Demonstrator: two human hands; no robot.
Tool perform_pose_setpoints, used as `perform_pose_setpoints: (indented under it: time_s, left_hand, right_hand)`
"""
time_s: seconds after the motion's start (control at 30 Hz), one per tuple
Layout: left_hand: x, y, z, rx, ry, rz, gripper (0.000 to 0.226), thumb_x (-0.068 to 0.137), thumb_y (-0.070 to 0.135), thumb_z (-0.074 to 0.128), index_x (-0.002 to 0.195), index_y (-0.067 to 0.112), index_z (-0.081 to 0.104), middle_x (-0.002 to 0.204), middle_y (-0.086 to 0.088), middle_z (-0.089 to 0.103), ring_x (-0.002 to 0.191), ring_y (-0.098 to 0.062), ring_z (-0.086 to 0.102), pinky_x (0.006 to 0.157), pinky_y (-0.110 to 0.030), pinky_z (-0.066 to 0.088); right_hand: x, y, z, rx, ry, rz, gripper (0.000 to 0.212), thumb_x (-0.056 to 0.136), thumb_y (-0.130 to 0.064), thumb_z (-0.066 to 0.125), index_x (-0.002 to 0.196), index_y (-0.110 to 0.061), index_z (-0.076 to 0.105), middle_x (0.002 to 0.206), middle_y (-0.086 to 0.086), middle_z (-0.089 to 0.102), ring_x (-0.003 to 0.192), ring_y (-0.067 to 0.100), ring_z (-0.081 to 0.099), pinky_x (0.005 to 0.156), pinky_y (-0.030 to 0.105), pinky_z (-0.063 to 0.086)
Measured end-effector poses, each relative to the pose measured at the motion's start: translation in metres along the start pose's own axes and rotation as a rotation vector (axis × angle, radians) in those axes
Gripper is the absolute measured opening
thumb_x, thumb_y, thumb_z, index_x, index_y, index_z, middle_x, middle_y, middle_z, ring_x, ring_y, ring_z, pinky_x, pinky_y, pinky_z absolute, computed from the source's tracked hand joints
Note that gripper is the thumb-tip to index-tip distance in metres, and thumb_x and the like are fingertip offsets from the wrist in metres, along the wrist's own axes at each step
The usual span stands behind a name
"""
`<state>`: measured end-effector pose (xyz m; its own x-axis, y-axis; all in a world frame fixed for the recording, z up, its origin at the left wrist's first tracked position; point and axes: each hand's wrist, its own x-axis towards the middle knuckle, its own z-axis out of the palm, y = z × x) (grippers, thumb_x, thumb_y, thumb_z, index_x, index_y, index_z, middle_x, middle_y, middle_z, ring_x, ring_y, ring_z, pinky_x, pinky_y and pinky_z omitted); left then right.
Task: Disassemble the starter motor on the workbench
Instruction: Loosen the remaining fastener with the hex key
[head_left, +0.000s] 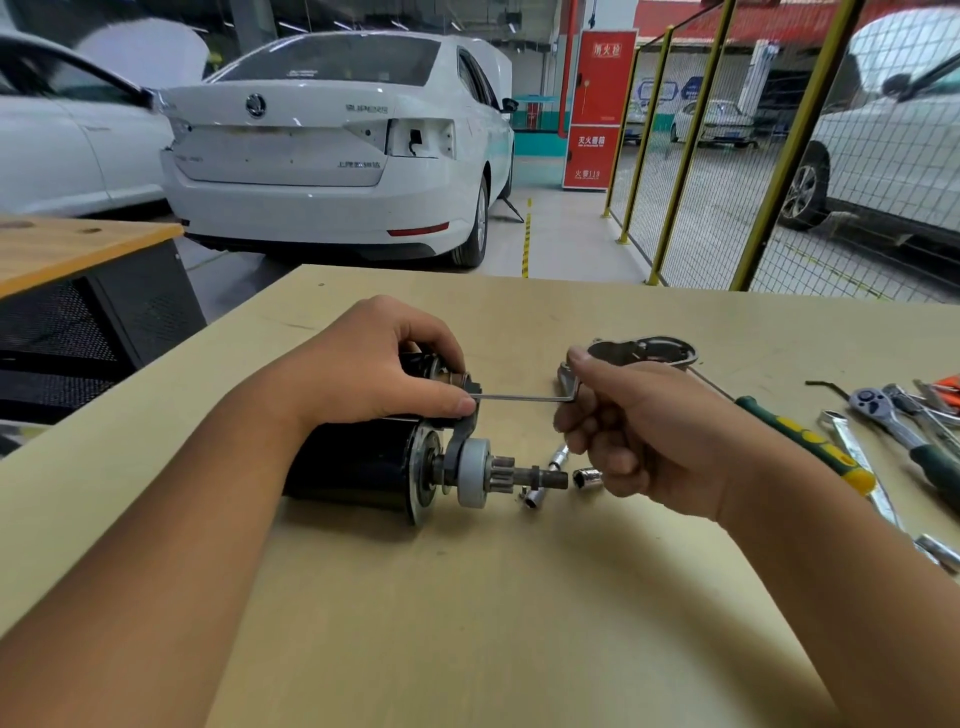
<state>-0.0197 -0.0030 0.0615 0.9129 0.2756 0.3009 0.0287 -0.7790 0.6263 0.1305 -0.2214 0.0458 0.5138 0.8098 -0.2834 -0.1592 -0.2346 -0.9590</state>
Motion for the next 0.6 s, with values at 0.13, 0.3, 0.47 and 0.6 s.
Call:
perform_pose_setpoints:
  time_s: [0.13,0.3,0.47,0.6]
  left_hand:
    - [0.0,0.001,-0.001,0.005,0.001,-0.002,0.02,0.072,0.03,0.095,0.085,0.03,0.08,0.083,0.006,0.074,0.076,-0.015,0.068,0.071,-0.033,0.054]
    - [0.0,0.0,-0.002,0.009,-0.003,-0.001,0.027,0.064,0.043,0.093,0.085,0.032,0.078,0.082,0.007,0.074,0.075,-0.014,0.068,0.069,-0.031,0.055]
    - [0.001,-0.001,-0.002,0.025,-0.007,0.0,0.031,0.061,0.05,0.087,0.085,0.033,0.078,0.082,0.01,0.073,0.075,-0.012,0.068,0.069,-0.027,0.054]
    - [0.002,-0.003,0.0,0.023,0.001,0.014,0.03,0.062,0.049,0.087,0.085,0.033,0.077,0.082,0.011,0.073,0.073,-0.013,0.067,0.067,-0.026,0.053]
  right_hand:
    - [0.002,0.001,-0.004,0.048,-0.077,-0.091,0.046,0.076,-0.053,0.071,0.074,-0.007,0.071,0.067,0.01,0.059,0.041,0.012,0.038,0.038,0.02,0.033]
    - [0.004,0.005,-0.013,-0.134,-0.105,-0.317,0.024,0.076,-0.027,0.079,0.083,-0.005,0.076,0.07,0.015,0.067,0.046,0.016,0.049,0.044,0.027,0.041]
    - [0.008,0.009,-0.008,-0.723,0.257,-0.651,0.006,0.077,-0.02,0.086,0.08,-0.021,0.08,0.061,-0.005,0.067,0.046,0.008,0.055,0.048,0.029,0.049]
    - [0.009,0.01,-0.005,-0.419,0.158,-0.434,0.045,0.091,-0.05,0.065,0.08,-0.008,0.076,0.067,0.012,0.068,0.048,0.021,0.048,0.043,0.029,0.038]
